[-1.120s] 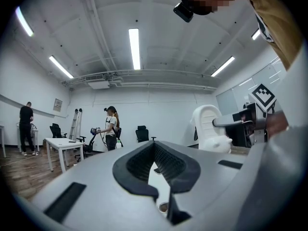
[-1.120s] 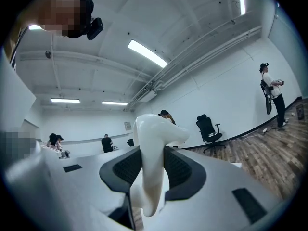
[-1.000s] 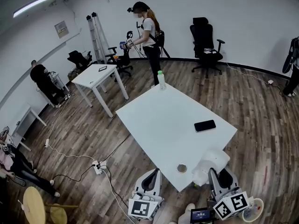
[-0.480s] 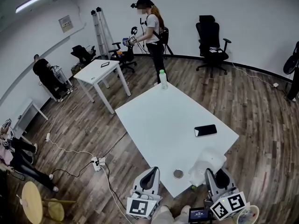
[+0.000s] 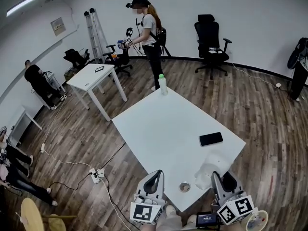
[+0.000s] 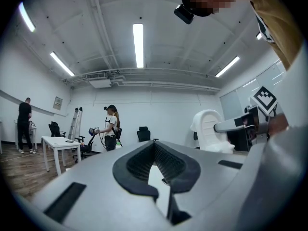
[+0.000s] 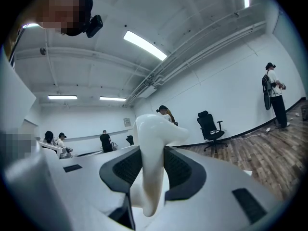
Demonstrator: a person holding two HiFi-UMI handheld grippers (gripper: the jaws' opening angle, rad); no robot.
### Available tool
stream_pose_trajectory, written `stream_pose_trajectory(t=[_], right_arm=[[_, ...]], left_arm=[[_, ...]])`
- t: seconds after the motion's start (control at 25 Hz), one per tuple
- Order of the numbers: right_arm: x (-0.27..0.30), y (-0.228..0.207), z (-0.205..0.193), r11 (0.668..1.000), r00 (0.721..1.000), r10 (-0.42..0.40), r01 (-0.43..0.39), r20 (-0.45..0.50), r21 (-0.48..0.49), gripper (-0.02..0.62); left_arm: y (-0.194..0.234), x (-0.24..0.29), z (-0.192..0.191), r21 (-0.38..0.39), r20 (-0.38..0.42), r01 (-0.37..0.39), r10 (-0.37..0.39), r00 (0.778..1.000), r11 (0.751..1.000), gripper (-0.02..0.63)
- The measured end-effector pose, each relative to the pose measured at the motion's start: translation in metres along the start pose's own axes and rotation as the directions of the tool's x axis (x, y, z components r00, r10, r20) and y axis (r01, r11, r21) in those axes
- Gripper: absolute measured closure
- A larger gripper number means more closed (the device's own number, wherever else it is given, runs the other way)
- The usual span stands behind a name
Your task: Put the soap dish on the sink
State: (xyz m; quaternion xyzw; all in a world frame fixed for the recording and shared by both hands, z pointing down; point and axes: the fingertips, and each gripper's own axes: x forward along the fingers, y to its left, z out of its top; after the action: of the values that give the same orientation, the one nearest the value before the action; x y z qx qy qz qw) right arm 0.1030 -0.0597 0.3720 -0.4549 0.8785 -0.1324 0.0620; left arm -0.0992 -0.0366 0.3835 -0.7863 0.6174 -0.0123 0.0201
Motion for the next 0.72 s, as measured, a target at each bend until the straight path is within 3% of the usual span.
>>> stream_pose_trajectory(t=[0.48, 0.72], right_arm=[[0.069, 0.029, -0.011, 0.998, 0.999, -0.046, 0.045, -0.01, -0.034, 0.451], [0.087, 0.029, -0.017, 0.999, 0.999, -0.037, 0.036, -0.033, -0.023, 0.451]], left_arm=[[0.071, 0.032, -0.012, -0.043, 0.009, 0.058, -0.058, 0.998, 0.997, 0.6], [0.084, 0.046, -0.02, -0.056, 0.007, 0.052, -0.051, 0.999, 0.997, 0.6]])
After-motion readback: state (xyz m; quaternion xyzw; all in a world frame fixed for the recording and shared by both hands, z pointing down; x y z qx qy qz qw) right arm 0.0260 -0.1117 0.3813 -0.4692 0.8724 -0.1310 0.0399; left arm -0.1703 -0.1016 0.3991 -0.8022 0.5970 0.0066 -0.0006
